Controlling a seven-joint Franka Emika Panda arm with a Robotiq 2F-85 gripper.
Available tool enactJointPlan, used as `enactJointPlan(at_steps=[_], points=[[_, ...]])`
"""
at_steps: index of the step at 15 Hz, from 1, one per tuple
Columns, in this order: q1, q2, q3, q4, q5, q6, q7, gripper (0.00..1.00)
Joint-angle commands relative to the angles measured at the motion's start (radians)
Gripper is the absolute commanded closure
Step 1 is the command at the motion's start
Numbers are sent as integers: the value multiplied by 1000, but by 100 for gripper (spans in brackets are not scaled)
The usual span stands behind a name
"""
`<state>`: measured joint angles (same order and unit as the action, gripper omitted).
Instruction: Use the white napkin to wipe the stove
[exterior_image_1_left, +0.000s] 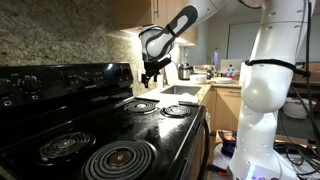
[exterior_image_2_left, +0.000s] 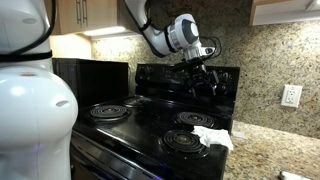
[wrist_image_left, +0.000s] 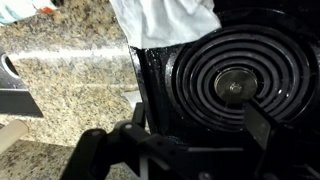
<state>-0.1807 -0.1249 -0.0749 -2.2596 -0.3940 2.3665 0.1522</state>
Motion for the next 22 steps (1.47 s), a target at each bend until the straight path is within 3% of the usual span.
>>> enactJointPlan(at_steps=[1, 8, 12, 20, 22], points=[[10, 0, -10, 2, 0, -2, -1, 0], [8, 33, -26, -8, 32, -38, -25, 0], [1, 56, -52, -48, 15, -1, -43, 0], [-4, 75, -91, -126, -34, 52, -200, 0], [3, 92, -86, -96, -24, 19, -157, 0]])
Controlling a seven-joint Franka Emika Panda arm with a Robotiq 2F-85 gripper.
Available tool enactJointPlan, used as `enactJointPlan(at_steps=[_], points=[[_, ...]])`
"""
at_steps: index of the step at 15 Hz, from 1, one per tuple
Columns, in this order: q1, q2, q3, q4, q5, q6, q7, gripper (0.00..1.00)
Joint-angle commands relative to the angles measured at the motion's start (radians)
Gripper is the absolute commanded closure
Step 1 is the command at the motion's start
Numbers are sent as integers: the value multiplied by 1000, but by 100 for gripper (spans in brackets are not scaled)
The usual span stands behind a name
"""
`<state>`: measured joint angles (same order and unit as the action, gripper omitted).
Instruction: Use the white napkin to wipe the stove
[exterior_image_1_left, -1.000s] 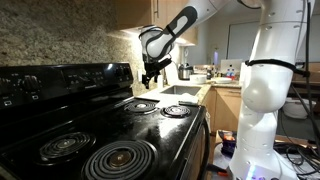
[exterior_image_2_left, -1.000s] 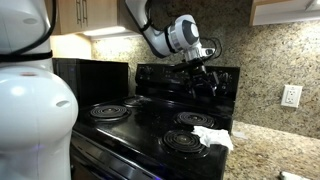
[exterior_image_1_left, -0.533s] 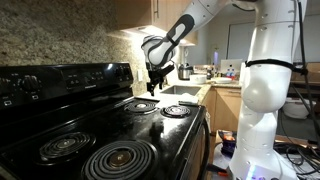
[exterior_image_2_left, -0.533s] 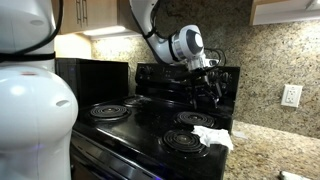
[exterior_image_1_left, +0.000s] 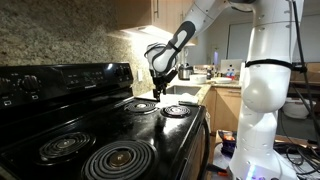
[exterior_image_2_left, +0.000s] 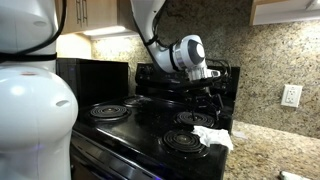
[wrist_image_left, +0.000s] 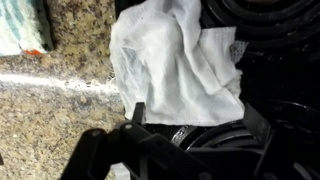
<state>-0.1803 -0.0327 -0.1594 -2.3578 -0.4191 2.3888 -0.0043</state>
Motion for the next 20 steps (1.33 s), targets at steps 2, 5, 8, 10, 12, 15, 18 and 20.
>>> enactJointPlan(at_steps=[2, 5, 8, 10, 12, 15, 18, 20], points=[[2, -1, -4, -5, 1, 2, -11, 0], [2, -1, -4, -5, 1, 3, -12, 0], [2, 18, -5, -10, 9, 34, -12, 0], [-1, 35, -10, -13, 17, 69, -13, 0], [-4, 54, -15, -17, 26, 123, 1, 0], [-9, 86, -29, -15, 44, 174, 3, 0], [-19, 95, -50, -23, 76, 171, -1, 0], [-26, 95, -66, -37, 87, 172, 11, 0]])
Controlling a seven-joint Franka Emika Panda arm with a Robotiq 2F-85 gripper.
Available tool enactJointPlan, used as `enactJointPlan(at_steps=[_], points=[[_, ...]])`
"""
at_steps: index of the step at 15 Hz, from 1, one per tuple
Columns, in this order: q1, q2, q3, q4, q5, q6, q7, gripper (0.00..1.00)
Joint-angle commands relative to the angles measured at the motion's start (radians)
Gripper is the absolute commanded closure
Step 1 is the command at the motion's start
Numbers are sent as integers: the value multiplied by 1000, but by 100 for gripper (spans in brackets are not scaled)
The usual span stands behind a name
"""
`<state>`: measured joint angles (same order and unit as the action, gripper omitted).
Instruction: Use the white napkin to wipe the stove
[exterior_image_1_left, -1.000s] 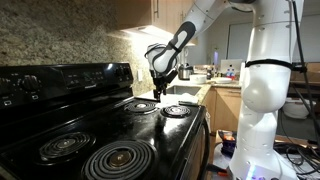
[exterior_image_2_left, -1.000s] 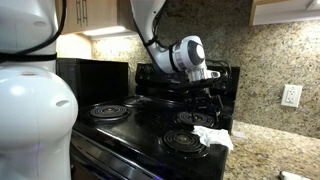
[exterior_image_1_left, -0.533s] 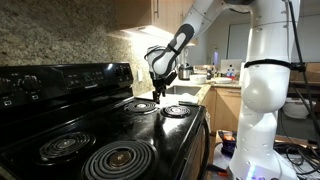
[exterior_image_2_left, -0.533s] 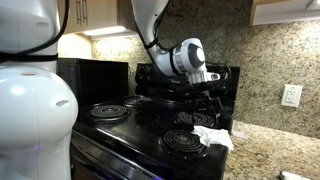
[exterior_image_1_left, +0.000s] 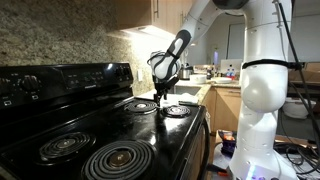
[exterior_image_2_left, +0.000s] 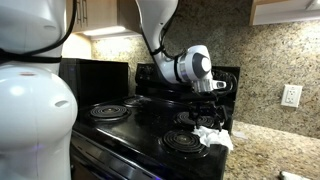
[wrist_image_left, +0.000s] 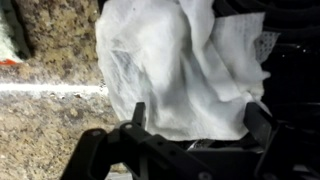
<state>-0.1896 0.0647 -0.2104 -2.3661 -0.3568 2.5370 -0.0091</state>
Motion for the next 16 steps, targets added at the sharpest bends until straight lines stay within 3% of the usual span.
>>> enactJointPlan(at_steps=[1, 3, 4, 5, 14, 16], points=[[-20, 1, -20, -35, 27, 30, 12, 0], [-21, 15, -29, -48, 26, 52, 11, 0], [-21, 15, -30, -56, 35, 59, 0, 25], [-20, 17, -28, -65, 49, 68, -8, 26], [-23, 3, -24, -113, 192, 77, -34, 87], [-24, -11, -29, -127, 193, 81, -18, 90]])
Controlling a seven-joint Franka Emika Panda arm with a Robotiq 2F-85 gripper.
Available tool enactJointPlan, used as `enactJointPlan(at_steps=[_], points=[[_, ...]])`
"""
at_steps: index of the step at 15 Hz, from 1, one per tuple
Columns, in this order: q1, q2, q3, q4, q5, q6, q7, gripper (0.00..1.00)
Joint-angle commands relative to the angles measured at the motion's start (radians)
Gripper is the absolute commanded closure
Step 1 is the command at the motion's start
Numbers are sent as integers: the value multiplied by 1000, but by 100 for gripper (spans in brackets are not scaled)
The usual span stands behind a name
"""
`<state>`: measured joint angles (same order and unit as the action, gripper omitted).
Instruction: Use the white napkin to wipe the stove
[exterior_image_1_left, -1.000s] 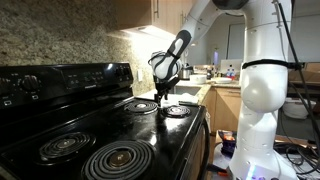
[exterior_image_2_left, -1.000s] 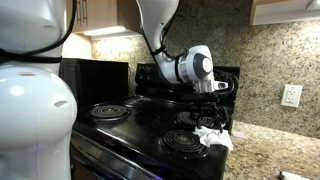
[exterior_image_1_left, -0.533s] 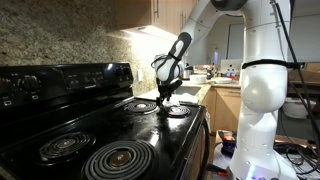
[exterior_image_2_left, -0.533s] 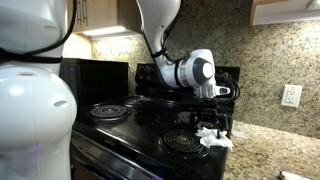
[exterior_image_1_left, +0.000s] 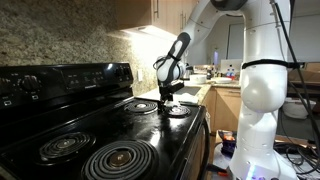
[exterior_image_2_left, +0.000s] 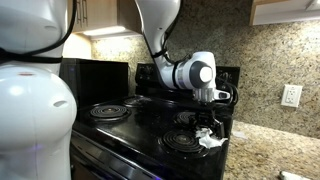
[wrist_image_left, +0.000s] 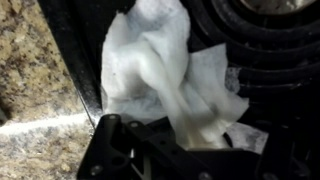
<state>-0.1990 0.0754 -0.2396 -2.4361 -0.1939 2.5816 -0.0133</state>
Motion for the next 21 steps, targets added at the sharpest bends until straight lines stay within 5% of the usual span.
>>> enactJointPlan(at_steps=[1, 9, 21], points=[[-16, -32, -4, -60, 21, 38, 1, 92], [-60, -144, -59, -123, -134, 39, 134, 90], [-178, -289, -51, -287, -300, 1, 241, 91]])
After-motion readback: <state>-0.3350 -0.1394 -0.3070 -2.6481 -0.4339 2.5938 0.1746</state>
